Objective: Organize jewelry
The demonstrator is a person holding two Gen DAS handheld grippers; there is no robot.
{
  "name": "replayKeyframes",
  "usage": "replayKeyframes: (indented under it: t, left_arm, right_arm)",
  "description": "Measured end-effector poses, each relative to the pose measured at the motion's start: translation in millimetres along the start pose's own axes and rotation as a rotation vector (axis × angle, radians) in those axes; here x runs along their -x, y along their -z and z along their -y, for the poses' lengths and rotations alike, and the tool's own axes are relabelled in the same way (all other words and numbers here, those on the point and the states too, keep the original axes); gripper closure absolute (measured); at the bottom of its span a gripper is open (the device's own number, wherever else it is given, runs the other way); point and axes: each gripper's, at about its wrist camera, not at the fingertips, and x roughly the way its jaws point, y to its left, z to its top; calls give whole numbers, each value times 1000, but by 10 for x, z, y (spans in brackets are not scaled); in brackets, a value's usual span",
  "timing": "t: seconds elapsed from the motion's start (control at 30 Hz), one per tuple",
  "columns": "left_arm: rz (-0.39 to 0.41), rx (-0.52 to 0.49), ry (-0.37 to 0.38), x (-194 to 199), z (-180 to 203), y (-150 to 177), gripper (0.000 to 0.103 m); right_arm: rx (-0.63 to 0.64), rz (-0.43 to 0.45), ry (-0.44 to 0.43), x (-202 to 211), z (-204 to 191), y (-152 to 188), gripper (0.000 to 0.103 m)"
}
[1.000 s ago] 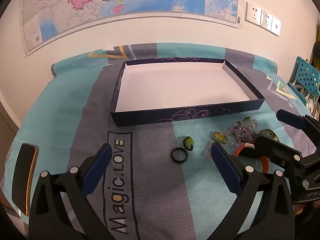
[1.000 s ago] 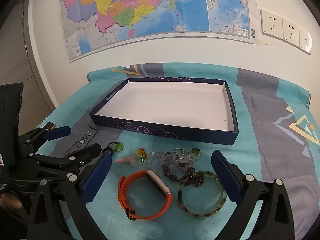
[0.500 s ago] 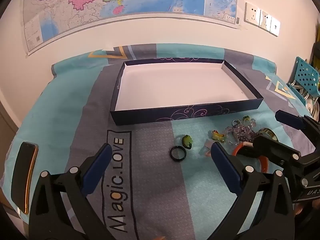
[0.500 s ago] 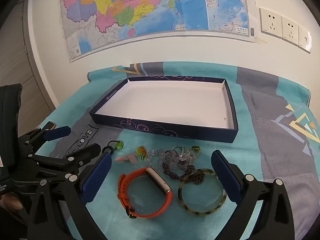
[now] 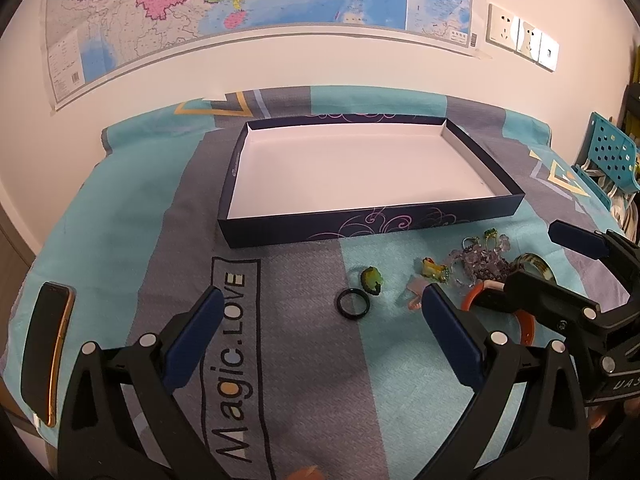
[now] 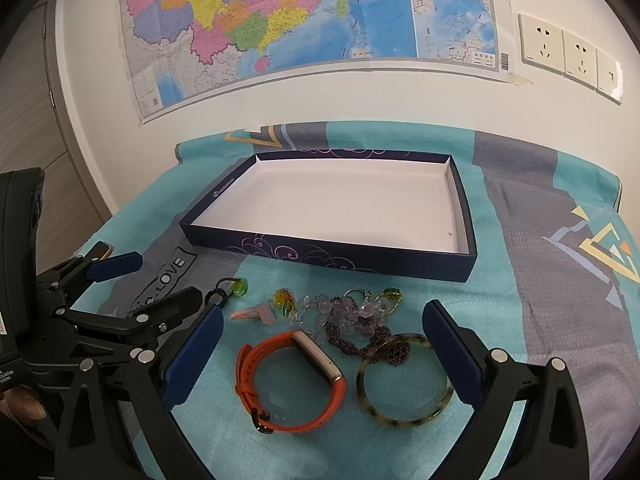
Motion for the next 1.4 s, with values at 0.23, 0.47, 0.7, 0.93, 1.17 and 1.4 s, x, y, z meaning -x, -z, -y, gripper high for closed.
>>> replayKeyframes:
  t: [0.23,0.47,0.7,0.93,1.17,1.4]
  left_arm:
    - [-1,0,0,-4,8,0,6]
    - [-1,-4,3,-4,20,2,6]
    - [-3,-5,3,-3,31,12,6]
    - [-2,-6,6,-10,45,23,6]
    - [-5,-11,11,-15,67,23,6]
    - [-9,-10,12,-21,73,18,6]
  right_arm:
    - [0,0,0,6,0,1,7]
    - [0,1,0,9,-1,3,7]
    - [3,3,-1,13,-4,4,7]
    - [4,2,-2,11,-7,5,7]
    - [4,2,-4,12,-7,6,7]
    - [5,2,-3,10,-3,4,7]
